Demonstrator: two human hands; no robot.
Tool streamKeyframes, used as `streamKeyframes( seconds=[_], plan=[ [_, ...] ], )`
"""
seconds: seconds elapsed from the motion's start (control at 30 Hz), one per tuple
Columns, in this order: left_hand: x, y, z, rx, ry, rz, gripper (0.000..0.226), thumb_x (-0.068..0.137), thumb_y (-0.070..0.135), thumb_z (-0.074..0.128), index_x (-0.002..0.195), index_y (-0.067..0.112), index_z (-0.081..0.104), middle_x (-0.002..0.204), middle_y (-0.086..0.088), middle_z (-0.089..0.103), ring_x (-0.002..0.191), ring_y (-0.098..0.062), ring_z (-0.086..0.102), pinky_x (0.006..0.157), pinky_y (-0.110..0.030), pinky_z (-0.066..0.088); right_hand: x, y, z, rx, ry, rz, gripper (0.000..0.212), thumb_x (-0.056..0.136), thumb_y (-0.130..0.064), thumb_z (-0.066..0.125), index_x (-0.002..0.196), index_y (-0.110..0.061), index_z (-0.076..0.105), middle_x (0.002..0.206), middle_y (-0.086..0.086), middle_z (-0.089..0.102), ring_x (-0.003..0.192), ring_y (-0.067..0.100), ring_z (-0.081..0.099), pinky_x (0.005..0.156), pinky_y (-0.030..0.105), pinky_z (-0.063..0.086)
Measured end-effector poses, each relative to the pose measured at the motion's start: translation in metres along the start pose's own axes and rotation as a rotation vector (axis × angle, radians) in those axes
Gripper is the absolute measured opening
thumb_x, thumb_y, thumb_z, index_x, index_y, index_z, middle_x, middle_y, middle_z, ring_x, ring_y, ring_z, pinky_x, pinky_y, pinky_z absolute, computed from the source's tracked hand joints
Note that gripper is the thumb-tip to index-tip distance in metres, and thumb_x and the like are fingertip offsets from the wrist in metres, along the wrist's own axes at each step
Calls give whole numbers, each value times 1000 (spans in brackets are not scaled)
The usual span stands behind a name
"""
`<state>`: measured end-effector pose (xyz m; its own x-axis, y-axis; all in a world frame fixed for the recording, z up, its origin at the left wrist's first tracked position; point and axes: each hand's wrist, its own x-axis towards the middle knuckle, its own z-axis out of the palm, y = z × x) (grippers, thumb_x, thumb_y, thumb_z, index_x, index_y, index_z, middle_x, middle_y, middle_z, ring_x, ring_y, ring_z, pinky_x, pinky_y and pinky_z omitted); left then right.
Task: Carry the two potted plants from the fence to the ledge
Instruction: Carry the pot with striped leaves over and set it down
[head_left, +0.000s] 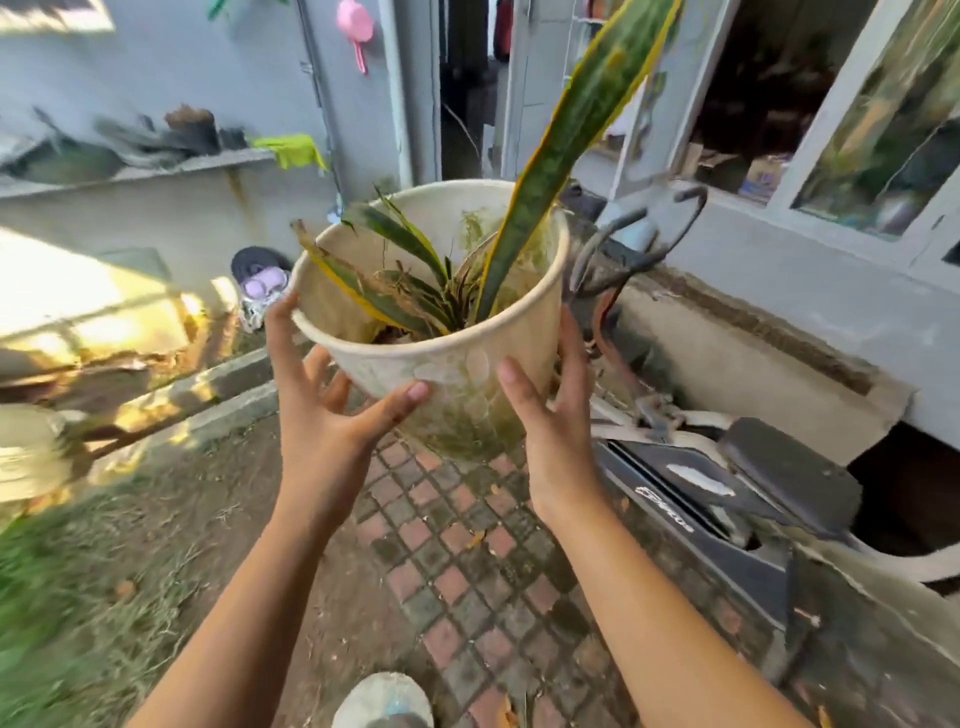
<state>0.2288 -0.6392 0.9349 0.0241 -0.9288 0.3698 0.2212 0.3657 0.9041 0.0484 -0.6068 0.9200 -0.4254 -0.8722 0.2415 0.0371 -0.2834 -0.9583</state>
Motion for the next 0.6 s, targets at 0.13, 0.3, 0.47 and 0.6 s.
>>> streamKeyframes(
  seconds=[0.13, 0.3, 0.47, 0.6],
  plan=[
    [73, -34, -5, 58, 41, 2, 126, 63, 26, 98, 164, 36, 24, 149, -1, 64, 132, -25, 71, 98, -39, 64, 82, 35, 30, 23, -87, 10, 101, 69, -61, 77, 158, -49, 30, 159, -15, 33, 144, 1, 43, 119, 43, 46],
    [177, -93, -22, 89, 75, 15, 122, 62, 27, 99, 160, 42, 28, 152, -9, 62, 133, -31, 70, 104, -58, 61, 186, 92, 82, 54, -141, 28, 97, 70, -59, 78, 155, -54, 32, 161, -17, 29, 144, -2, 41, 120, 49, 45],
    [292, -150, -46, 94, 127, -20, 133, 54, 49, 105, 160, 42, 26, 154, -11, 61, 132, -36, 71, 92, -56, 65, 295, 136, 146, 80, -168, 71, 110, 63, -63, 87, 158, -50, 31, 164, -16, 29, 151, 11, 39, 122, 52, 41],
    [373, -180, -64, 114, 151, 0, 121, 59, 28, 103, 155, 43, 30, 154, -7, 59, 135, -32, 68, 100, -58, 63, 375, 165, 193, 86, -219, 89, 118, 55, -76, 87, 157, -50, 33, 166, -15, 30, 151, 6, 39, 124, 51, 40]
  ],
)
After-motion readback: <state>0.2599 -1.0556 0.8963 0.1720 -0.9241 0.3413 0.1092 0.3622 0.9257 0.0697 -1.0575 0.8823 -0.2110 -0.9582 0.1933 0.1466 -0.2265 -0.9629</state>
